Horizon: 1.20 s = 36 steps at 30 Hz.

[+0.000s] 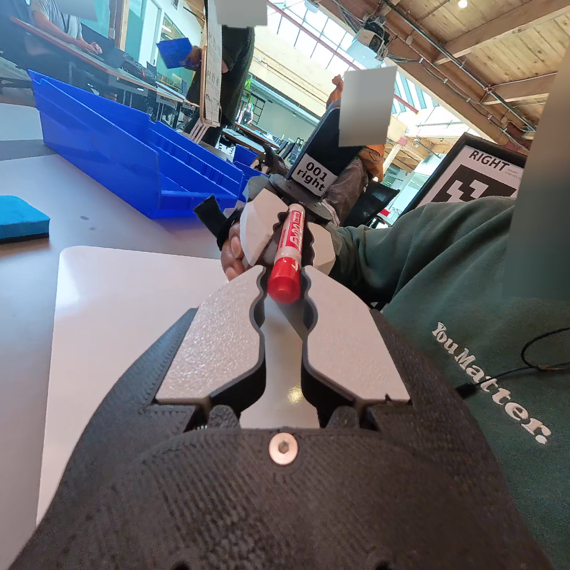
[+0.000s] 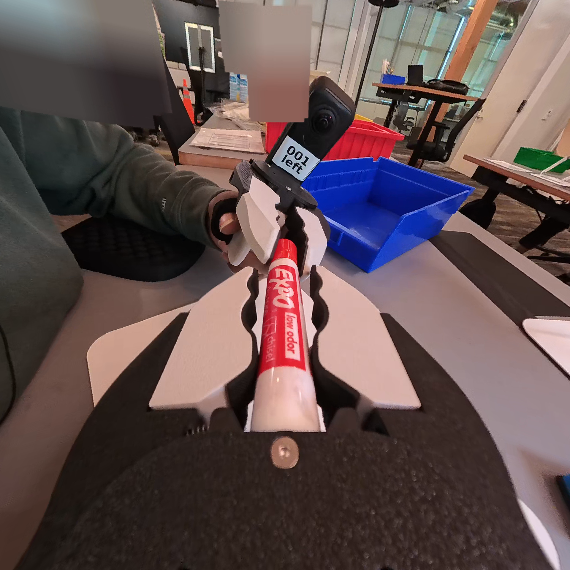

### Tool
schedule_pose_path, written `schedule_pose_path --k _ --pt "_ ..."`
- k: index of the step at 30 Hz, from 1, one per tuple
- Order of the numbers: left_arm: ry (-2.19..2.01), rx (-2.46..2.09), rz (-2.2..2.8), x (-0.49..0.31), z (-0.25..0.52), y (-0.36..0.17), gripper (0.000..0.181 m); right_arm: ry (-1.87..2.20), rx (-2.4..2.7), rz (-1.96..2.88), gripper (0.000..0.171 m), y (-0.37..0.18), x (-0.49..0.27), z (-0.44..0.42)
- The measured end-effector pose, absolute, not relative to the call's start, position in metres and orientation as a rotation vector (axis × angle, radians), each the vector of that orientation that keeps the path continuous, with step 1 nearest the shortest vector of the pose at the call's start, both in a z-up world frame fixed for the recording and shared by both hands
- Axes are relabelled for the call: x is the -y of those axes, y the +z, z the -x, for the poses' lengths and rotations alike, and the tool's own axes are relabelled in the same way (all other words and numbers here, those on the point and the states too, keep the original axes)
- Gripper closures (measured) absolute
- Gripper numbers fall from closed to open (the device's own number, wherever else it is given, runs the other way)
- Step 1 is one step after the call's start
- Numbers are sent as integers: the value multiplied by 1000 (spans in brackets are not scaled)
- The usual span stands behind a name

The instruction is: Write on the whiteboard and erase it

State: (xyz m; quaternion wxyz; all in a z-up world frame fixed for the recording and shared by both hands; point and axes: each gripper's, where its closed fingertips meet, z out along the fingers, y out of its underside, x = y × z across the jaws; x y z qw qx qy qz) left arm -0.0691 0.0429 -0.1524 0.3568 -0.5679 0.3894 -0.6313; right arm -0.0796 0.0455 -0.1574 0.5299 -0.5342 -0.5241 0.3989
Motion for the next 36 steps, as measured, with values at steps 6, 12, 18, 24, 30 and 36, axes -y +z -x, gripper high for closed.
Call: schedule_pose_path --k 6,12,18,24,30,36 --pt "-1622 -1013 1445 -42 68 -152 161 1065 1200 1300 138 -156 -45 81" --pt "-1608 -1068 1448 -40 71 -153 162 1103 1176 1299 139 -154 -43 84" --pt "-1646 -1060 1442 -40 73 -151 162 1126 1176 1290 139 -150 -42 86" --pt "-1625 -1072 1437 -39 72 -148 162 1164 1179 1281 140 -147 -40 85" --pt "-1526 -1115 1431 -38 74 -146 162 1198 1184 1281 140 -146 -38 82" --pt "-1193 -982 1542 -79 152 -177 162 1055 1057 1327 139 -141 -65 9"
